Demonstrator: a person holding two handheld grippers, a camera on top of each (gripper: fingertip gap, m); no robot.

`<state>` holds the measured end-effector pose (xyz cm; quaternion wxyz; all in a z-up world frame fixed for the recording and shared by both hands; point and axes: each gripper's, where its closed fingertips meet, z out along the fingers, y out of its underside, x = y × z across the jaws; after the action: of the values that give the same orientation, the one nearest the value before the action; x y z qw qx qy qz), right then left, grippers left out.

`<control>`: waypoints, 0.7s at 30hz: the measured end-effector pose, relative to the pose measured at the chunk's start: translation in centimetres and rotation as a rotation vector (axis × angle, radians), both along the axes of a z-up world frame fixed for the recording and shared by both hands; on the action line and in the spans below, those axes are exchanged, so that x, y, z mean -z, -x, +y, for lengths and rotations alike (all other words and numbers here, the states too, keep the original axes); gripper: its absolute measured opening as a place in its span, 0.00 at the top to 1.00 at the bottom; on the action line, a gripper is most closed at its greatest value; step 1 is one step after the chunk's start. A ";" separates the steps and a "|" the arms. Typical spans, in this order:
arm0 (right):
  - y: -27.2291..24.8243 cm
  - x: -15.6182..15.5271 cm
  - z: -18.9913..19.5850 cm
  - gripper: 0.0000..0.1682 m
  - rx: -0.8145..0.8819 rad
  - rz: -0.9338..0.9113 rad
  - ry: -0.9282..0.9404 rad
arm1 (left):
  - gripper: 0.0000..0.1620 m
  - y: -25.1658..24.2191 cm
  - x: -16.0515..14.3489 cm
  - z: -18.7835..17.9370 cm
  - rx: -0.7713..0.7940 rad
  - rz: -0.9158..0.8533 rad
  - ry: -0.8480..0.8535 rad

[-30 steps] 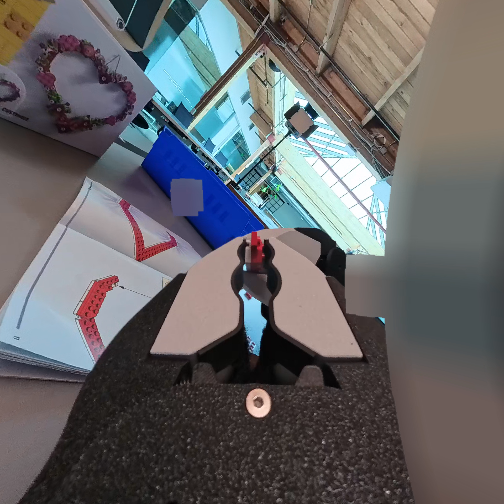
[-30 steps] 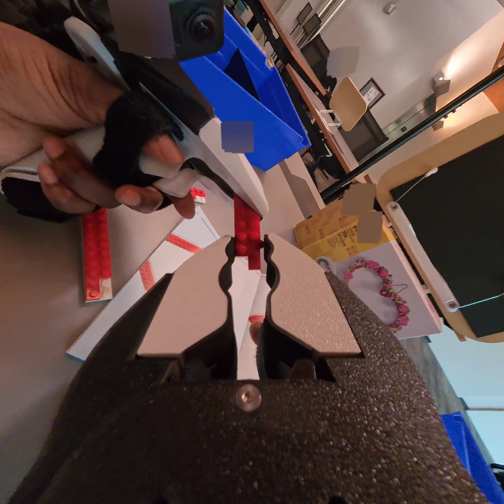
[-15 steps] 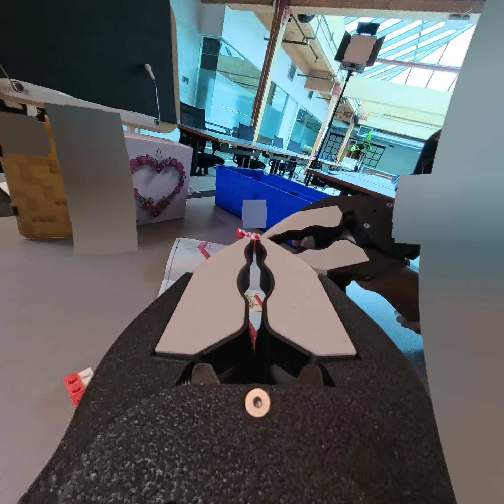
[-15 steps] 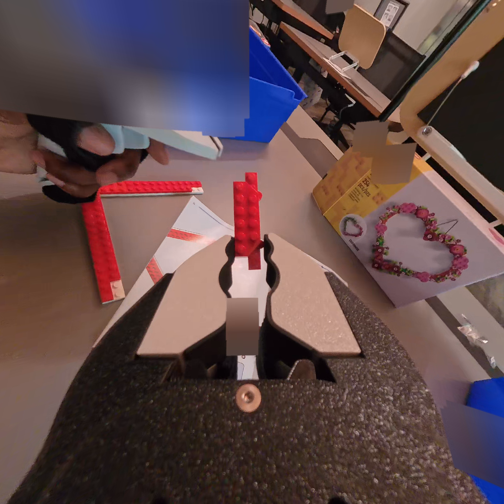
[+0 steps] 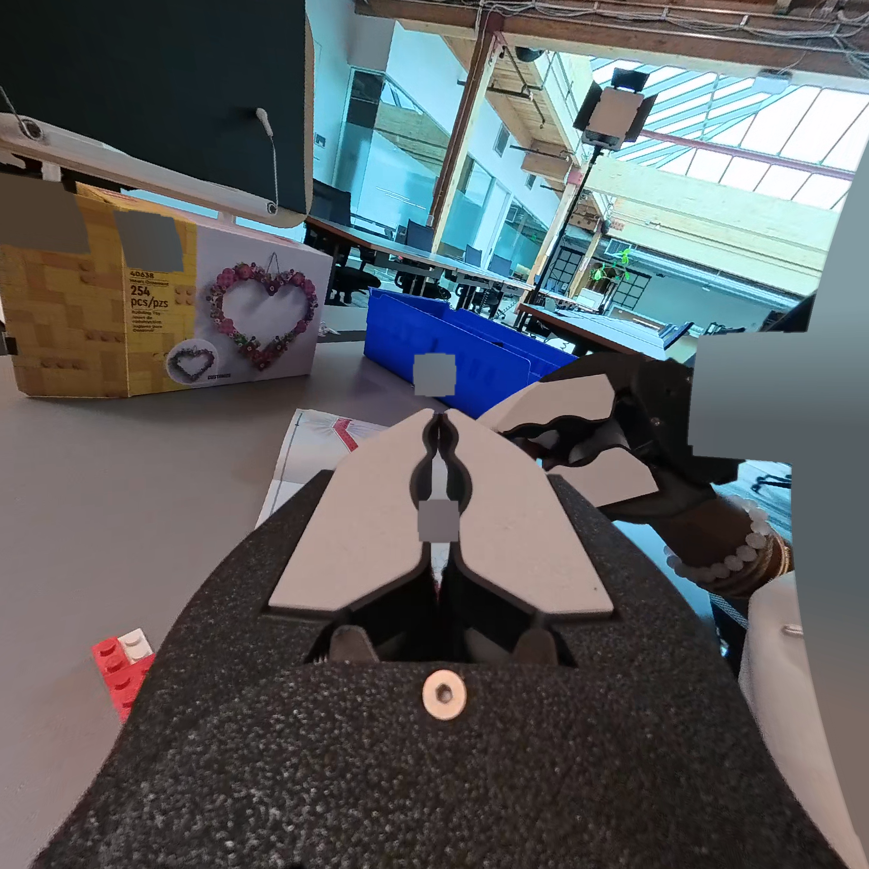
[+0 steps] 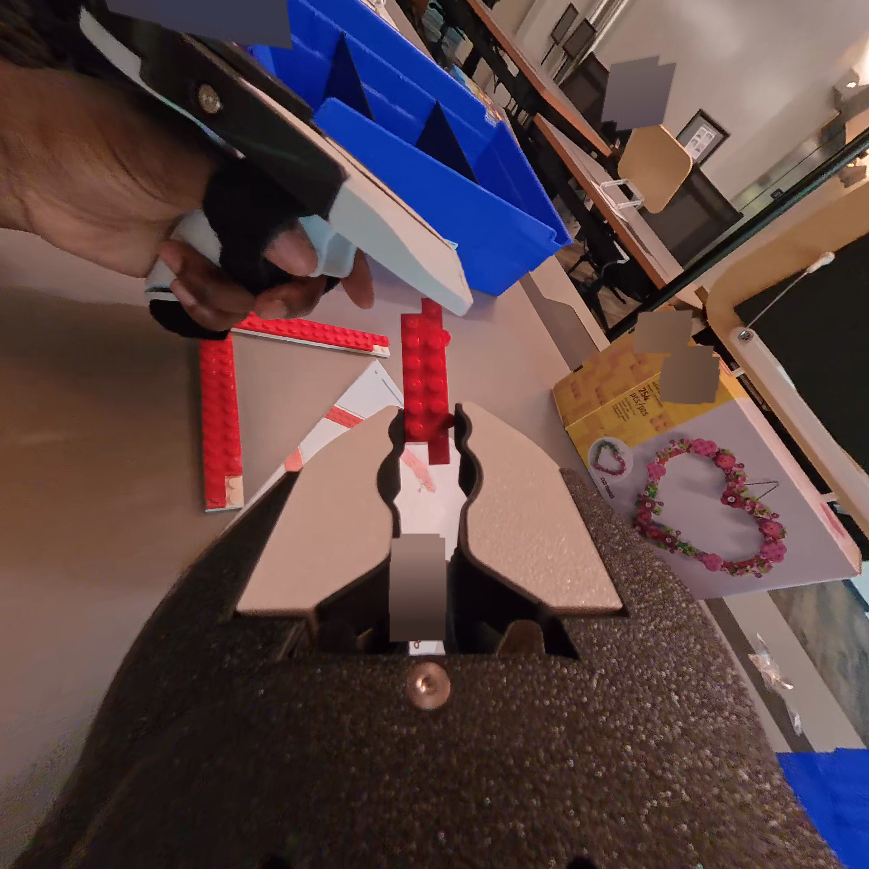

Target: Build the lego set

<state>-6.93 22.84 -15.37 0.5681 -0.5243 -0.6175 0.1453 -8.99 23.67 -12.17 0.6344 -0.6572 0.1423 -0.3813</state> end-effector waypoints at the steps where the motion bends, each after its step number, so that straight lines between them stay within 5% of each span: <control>1: -0.1 0.0 0.2 0.88 0.017 -0.002 0.004 | 1.00 0.2 -0.1 0.0 -0.004 0.003 -0.002; 21: -0.2 -0.1 0.0 0.88 -0.016 -0.005 -0.024 | 1.00 0.4 0.1 -0.5 0.043 0.056 0.022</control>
<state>-6.75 22.80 -15.24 0.5717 -0.5129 -0.6246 0.1413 -9.35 23.20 -12.24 0.6148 -0.6712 0.1696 -0.3778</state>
